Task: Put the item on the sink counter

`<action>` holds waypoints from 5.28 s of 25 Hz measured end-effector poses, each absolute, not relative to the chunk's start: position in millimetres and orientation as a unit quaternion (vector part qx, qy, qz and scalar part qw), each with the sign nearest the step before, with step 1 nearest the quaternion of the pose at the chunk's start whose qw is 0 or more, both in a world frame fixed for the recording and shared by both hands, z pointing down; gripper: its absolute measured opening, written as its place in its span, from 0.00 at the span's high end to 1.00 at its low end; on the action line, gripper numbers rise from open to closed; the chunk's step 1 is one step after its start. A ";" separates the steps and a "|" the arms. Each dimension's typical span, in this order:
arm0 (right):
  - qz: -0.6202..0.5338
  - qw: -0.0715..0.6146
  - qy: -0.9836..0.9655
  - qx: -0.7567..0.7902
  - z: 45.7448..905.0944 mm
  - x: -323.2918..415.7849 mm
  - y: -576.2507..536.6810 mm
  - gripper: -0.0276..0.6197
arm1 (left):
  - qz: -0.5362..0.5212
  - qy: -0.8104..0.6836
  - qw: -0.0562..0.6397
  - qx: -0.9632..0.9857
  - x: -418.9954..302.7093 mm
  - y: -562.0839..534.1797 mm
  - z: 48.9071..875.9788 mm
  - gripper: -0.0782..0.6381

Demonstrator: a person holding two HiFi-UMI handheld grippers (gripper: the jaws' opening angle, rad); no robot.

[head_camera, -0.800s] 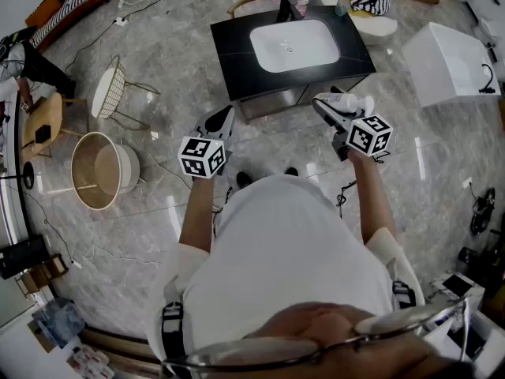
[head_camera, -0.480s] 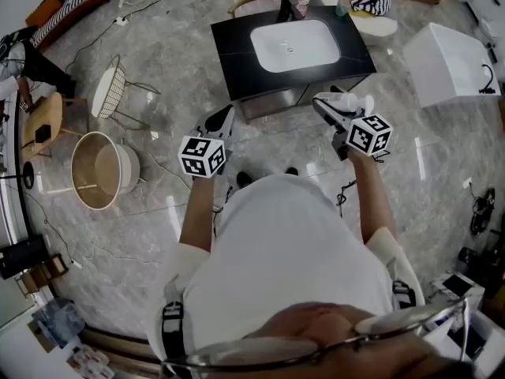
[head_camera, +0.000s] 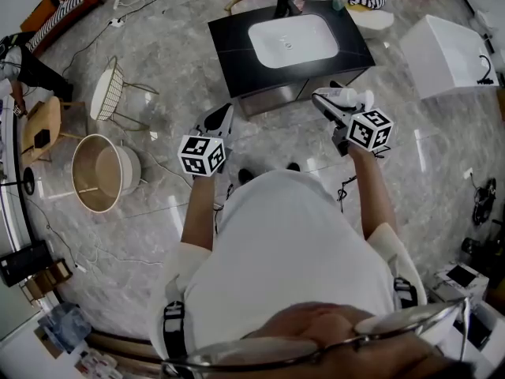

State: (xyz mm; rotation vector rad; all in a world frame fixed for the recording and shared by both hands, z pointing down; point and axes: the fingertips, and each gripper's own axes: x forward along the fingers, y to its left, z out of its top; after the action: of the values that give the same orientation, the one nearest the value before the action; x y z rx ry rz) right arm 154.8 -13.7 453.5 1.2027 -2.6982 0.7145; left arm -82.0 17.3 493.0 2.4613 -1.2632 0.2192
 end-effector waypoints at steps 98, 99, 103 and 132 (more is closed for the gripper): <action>0.211 0.195 -0.868 0.405 595.4 104.0 -410.5 0.41 | 0.114 -0.445 0.271 0.846 -81.3 -320.1 609.6 0.88; 0.214 0.196 -0.866 0.407 601.7 100.1 -416.9 0.41 | 0.116 -0.443 0.271 0.847 -82.0 -324.0 611.0 0.88; 0.225 0.201 -0.858 0.417 626.8 91.7 -445.4 0.41 | 0.123 -0.438 0.270 0.849 -79.1 -339.4 608.2 0.89; 0.240 0.292 -0.781 0.497 833.3 32.1 -568.9 0.41 | 0.125 -0.461 0.320 0.818 -108.2 -374.6 676.7 0.88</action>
State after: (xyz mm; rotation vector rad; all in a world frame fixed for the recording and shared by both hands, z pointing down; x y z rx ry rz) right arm 32.1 -568.9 833.3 1.3249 -2.0804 0.6403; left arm -108.2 -374.6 676.7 2.1502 -1.2126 0.3277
